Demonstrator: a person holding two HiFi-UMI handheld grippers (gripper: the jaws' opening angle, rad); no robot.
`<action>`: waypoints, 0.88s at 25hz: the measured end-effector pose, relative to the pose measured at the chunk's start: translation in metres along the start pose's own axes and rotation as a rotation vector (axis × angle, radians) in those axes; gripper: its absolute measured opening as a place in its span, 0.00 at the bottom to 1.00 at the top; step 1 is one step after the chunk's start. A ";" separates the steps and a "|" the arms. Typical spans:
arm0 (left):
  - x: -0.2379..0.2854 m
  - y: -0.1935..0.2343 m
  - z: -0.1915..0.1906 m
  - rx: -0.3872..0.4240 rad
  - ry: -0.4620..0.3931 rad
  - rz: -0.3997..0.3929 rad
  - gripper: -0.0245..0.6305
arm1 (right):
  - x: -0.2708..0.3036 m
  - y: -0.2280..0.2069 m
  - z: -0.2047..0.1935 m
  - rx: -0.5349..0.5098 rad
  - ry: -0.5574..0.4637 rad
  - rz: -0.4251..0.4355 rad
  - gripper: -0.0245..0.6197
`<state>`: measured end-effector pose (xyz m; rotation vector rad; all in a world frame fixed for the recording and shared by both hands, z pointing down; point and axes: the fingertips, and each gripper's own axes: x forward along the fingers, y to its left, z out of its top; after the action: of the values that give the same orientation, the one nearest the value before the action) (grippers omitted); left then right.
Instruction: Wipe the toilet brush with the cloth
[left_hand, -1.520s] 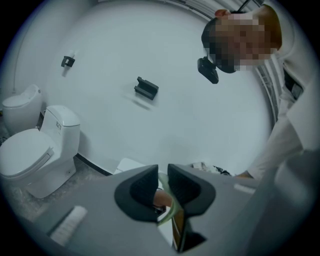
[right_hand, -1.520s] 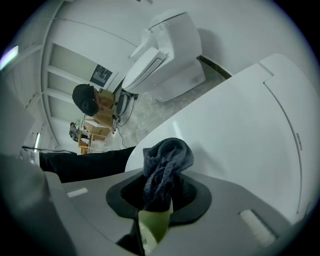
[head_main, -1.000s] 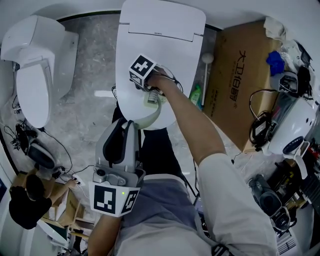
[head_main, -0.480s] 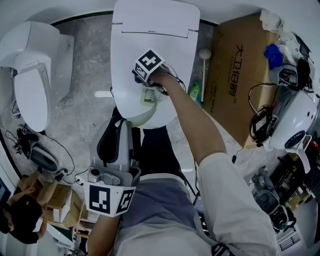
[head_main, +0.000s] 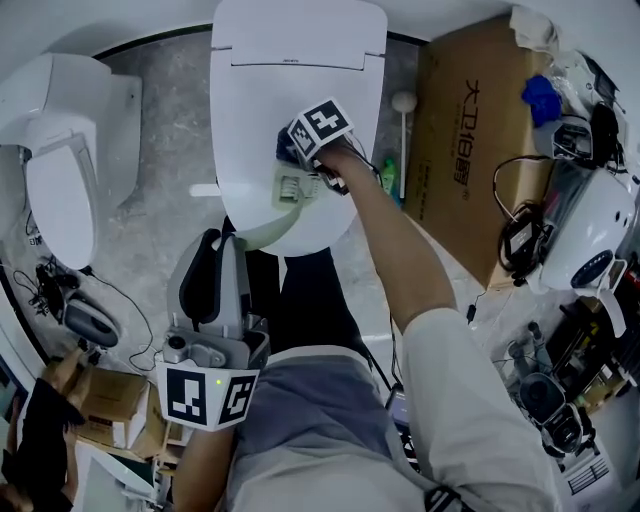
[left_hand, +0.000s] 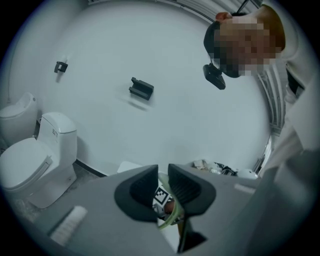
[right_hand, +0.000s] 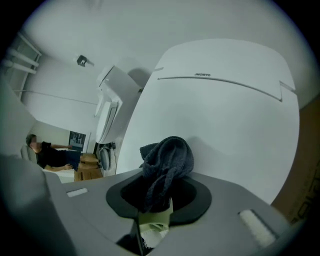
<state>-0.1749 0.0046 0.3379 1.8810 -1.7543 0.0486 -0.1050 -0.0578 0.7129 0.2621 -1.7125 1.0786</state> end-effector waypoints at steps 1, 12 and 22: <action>0.000 0.000 0.000 0.002 0.000 0.001 0.04 | -0.002 -0.004 -0.003 0.017 -0.010 0.000 0.19; 0.004 -0.002 -0.001 0.001 -0.002 0.018 0.04 | -0.016 -0.030 -0.028 0.103 -0.107 -0.001 0.19; 0.004 -0.003 -0.002 0.001 -0.010 0.029 0.04 | -0.025 -0.046 -0.049 0.172 -0.234 -0.015 0.19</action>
<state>-0.1711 0.0012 0.3400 1.8598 -1.7888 0.0507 -0.0331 -0.0546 0.7183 0.5265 -1.8212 1.2245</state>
